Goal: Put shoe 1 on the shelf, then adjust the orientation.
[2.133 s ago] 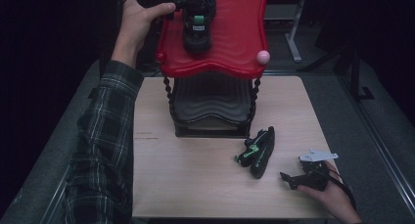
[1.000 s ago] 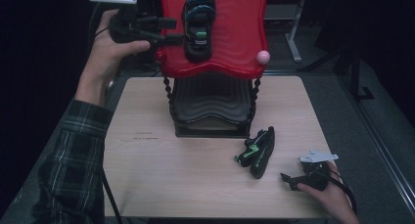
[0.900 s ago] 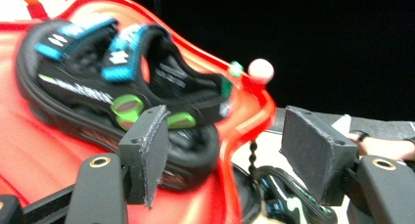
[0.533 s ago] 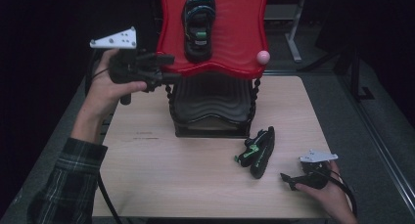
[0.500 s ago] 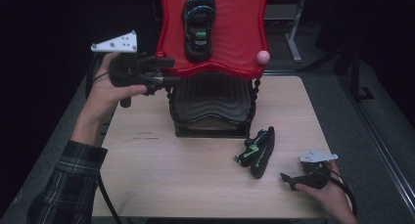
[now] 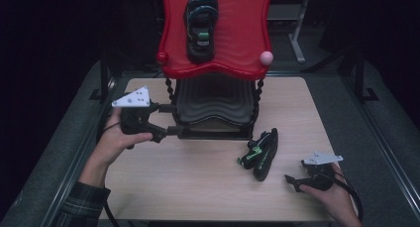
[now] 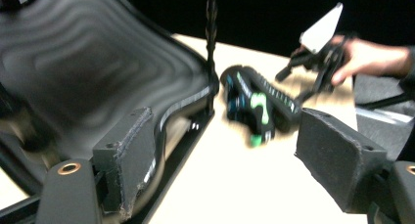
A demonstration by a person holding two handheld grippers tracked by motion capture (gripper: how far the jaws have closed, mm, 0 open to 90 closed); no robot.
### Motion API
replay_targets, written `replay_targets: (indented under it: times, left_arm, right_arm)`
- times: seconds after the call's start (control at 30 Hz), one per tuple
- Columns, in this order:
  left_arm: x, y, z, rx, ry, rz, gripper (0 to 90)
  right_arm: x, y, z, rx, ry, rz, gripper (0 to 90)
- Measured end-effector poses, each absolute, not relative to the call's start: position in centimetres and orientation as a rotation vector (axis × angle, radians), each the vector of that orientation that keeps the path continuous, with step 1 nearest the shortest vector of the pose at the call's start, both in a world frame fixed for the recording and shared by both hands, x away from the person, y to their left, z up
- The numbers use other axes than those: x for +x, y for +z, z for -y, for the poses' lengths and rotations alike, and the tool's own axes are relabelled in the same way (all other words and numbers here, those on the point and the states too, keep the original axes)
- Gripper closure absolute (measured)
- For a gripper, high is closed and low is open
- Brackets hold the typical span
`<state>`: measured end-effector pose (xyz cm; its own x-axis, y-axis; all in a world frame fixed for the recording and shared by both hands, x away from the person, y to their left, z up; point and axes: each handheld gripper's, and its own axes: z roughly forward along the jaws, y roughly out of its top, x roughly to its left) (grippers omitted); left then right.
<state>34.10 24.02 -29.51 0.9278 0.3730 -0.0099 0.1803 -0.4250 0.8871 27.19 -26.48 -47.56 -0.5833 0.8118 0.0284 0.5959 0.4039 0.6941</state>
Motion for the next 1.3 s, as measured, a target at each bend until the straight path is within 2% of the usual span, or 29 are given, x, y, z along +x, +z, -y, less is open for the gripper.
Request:
replay_targets:
  times: [0.17,0.33,0.37,0.4,0.43,0.47,0.6,0.7,0.8,0.97,1.23,1.3]
  left_arm:
    - [33.2,-32.7,-24.4,2.062,0.213,-0.454,21.8]
    - [32.4,-35.5,-24.7,2.099,0.191,-0.501,21.8]
    - [32.4,-35.5,-24.7,2.099,0.191,-0.501,21.7]
    - [32.2,-36.1,-24.7,2.104,0.194,-0.514,21.7]
    - [31.8,-37.3,-24.9,2.116,0.192,-0.537,21.7]
    - [31.7,-37.9,-25.0,2.124,0.187,-0.547,21.7]
    - [31.1,-40.2,-25.3,2.172,0.175,-0.597,21.8]
    - [30.8,-41.5,-25.6,2.17,0.133,-0.625,21.1]
    - [30.6,-44.2,-26.1,2.283,0.149,-0.681,21.9]
    - [30.6,-45.5,-26.1,2.321,0.147,-0.702,21.7]
    - [31.0,-46.3,-25.9,2.316,0.258,-0.782,18.8]
    - [31.1,-46.6,-25.8,2.309,0.3,-0.804,15.5]
  right_arm:
    - [27.2,-47.2,26.5,1.226,0.964,-2.369,25.1]
    - [27.2,-46.3,26.8,1.209,1.013,-2.381,43.3]
    - [27.2,-46.3,26.8,1.209,1.013,-2.381,43.3]
    - [27.2,-46.1,26.9,1.21,1.019,-2.386,49.0]
    - [27.3,-45.7,27.0,1.182,1.03,-2.392,60.0]
    - [27.4,-45.5,27.1,1.183,1.037,-2.387,67.0]
    - [27.9,-44.2,27.4,1.161,1.069,-2.368,87.8]
    - [28.4,-42.9,27.6,1.142,1.102,-2.345,89.9]
    - [29.1,-41.6,27.4,1.121,1.167,-2.313,90.0]
    - [30.5,-40.0,26.7,1.084,1.252,-2.274,89.9]
    - [33.2,-39.0,24.6,1.042,1.308,-2.29,89.9]
    - [33.8,-39.0,24.0,1.028,1.304,-2.299,89.9]
